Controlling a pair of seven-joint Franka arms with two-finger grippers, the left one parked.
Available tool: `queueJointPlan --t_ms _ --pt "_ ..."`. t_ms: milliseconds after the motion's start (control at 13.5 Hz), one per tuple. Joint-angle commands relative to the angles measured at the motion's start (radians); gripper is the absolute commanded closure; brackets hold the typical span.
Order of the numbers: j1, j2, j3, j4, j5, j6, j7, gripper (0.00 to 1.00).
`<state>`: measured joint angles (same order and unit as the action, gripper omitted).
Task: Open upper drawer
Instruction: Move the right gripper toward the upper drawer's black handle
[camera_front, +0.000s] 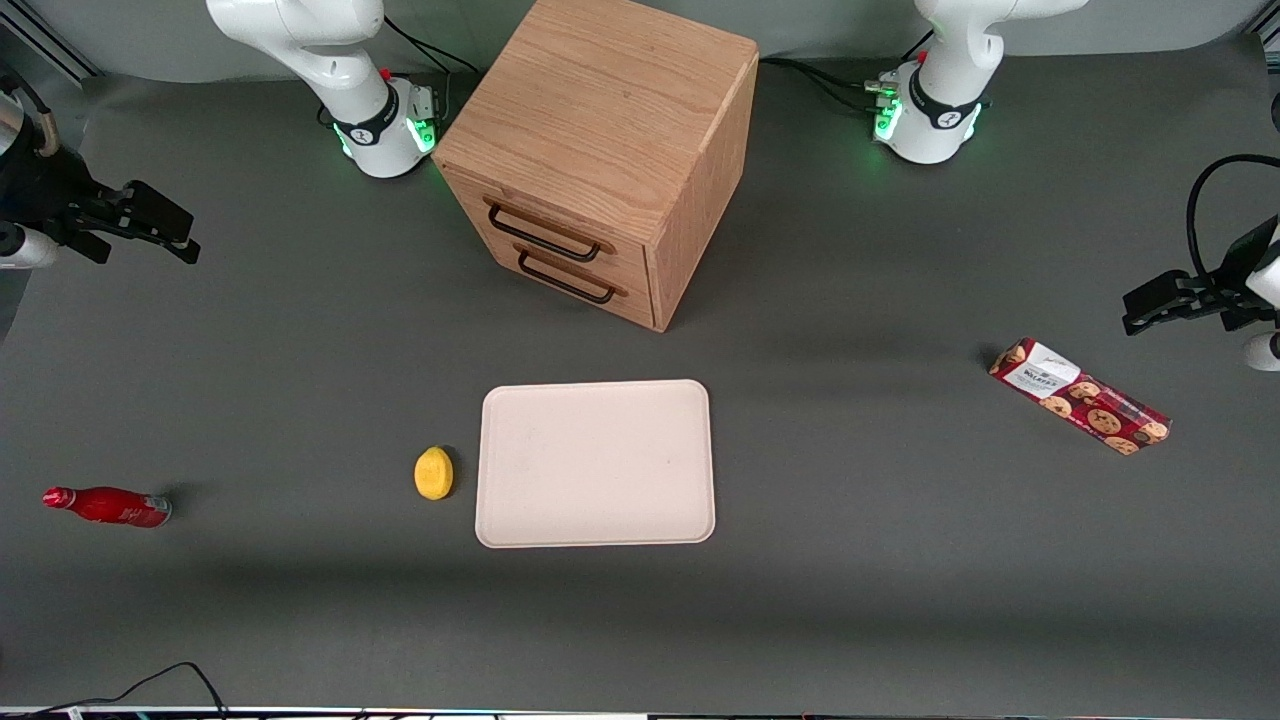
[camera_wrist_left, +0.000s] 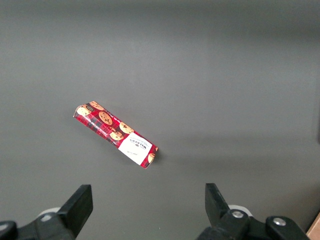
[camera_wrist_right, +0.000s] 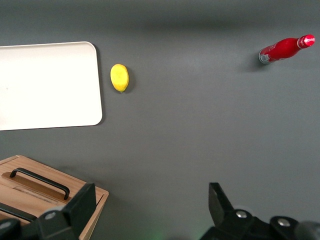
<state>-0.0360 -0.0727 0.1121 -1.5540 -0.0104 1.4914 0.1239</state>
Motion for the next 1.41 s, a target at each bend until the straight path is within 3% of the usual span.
queueJointPlan --t_ms 0,296,815,963,1333 --pt "0.011 0.004 0.004 0.017 -0.016 -0.011 0.007 0.0" --pt "0.022 0.004 0.024 0.008 -0.002 -0.051 -0.047 0.0" --pt "0.031 0.042 0.28 0.008 0.107 -0.057 -0.58 0.0" --pt "0.033 0.08 0.287 0.003 0.185 -0.03 -0.699 0.0" --pt "0.033 0.256 0.314 -0.009 0.199 0.091 -0.745 0.0"
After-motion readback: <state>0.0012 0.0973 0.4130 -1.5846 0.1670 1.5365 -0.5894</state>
